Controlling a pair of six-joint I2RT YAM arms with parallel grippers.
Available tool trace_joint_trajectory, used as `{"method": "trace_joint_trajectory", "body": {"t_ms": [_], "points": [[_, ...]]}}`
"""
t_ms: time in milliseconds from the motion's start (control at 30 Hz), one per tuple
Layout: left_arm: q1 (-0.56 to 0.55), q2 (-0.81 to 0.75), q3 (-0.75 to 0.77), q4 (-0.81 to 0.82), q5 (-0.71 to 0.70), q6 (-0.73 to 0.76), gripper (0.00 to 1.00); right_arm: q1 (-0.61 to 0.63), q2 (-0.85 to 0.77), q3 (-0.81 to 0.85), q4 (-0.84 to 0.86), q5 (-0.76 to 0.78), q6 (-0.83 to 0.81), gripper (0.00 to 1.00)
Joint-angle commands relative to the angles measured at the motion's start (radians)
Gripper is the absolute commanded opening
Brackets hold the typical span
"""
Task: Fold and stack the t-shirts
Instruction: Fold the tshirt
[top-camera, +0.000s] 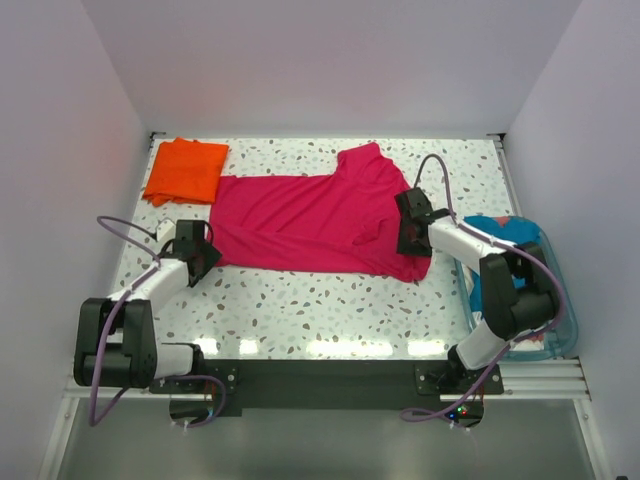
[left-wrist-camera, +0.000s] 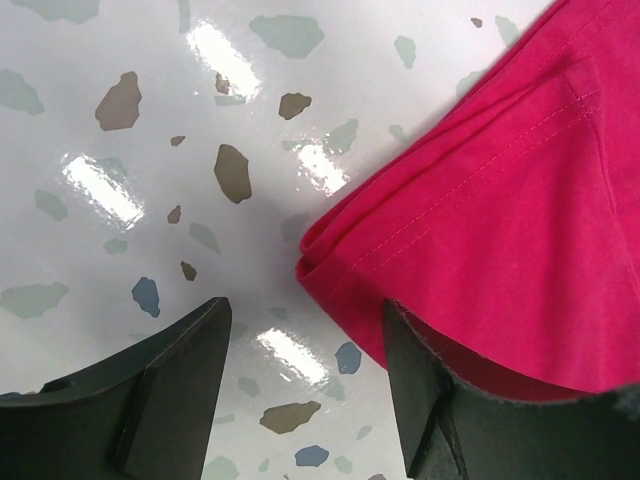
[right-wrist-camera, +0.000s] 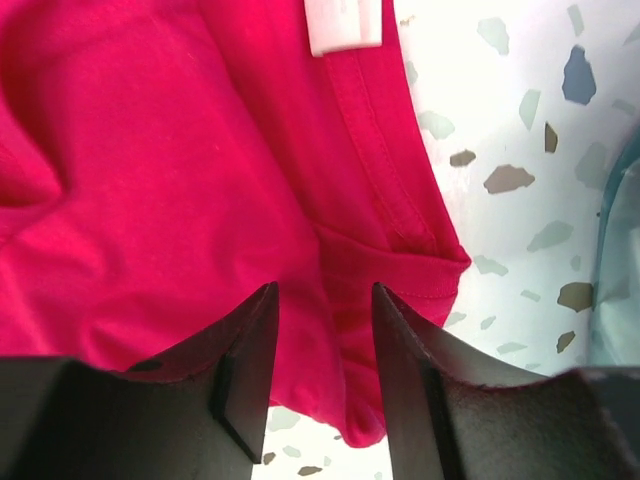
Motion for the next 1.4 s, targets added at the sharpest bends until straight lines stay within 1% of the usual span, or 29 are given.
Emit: {"method": "trace_joint_trajectory", "body": {"t_ms": [0,67,100,167,200,300,433,533,567,633,667,700,733,767,967,1100,1267,1333,1367], "points": [[-0.003,0.010,-0.001,0.066,-0.019,-0.014,0.67,0.000,-0.028,-0.038,0.016,-0.015,0.028,0.41],[-0.002,0.029,0.004,0.077,-0.022,-0.016,0.67,-0.003,-0.032,-0.061,0.025,-0.026,0.030,0.34],[-0.002,0.040,0.005,0.083,-0.022,-0.016,0.67,-0.001,-0.037,-0.067,0.025,-0.029,0.030,0.27],[-0.003,0.050,0.005,0.095,-0.022,-0.026,0.65,-0.009,-0.035,-0.076,0.025,-0.026,0.030,0.23],[-0.002,0.063,0.005,0.101,-0.021,-0.028,0.64,-0.018,-0.035,-0.076,0.022,-0.029,0.028,0.16],[-0.003,0.076,-0.003,0.135,-0.007,-0.034,0.62,-0.059,-0.035,-0.070,0.011,-0.050,0.027,0.06],[-0.003,0.099,-0.001,0.175,0.030,-0.037,0.54,-0.111,-0.041,-0.053,-0.010,-0.055,0.018,0.01],[-0.002,0.118,0.008,0.178,0.041,-0.031,0.42,-0.136,-0.035,-0.049,-0.014,-0.062,0.016,0.01],[-0.002,0.121,0.010,0.178,0.042,-0.027,0.35,-0.138,-0.032,-0.050,-0.011,-0.067,0.015,0.01],[-0.002,0.124,0.011,0.167,0.044,-0.023,0.26,-0.138,-0.025,-0.056,-0.007,-0.073,0.016,0.01],[-0.002,0.123,0.013,0.160,0.045,-0.017,0.18,-0.138,-0.022,-0.059,-0.003,-0.075,0.016,0.01],[-0.002,0.113,0.013,0.152,0.045,-0.017,0.14,-0.138,-0.021,-0.064,0.000,-0.078,0.018,0.01],[-0.002,0.106,0.013,0.131,0.039,-0.017,0.03,-0.136,-0.023,-0.070,0.000,-0.081,0.016,0.01],[-0.002,0.097,0.011,0.120,0.035,-0.017,0.00,-0.138,-0.026,-0.073,0.000,-0.086,0.018,0.01],[0.004,-0.022,-0.022,-0.004,-0.011,-0.037,0.00,-0.138,-0.067,-0.128,-0.003,-0.145,0.028,0.02],[0.018,-0.141,-0.055,-0.081,-0.045,-0.042,0.00,-0.138,-0.138,-0.193,-0.017,-0.170,0.042,0.02],[0.024,-0.238,-0.059,-0.164,-0.053,-0.030,0.00,-0.136,-0.303,-0.289,-0.061,-0.233,0.073,0.03],[0.024,-0.276,-0.067,-0.190,-0.039,-0.028,0.00,-0.138,-0.385,-0.314,-0.086,-0.245,0.087,0.07],[0.024,-0.299,-0.073,-0.196,-0.038,-0.022,0.01,-0.138,-0.415,-0.320,-0.110,-0.256,0.090,0.14]]}}
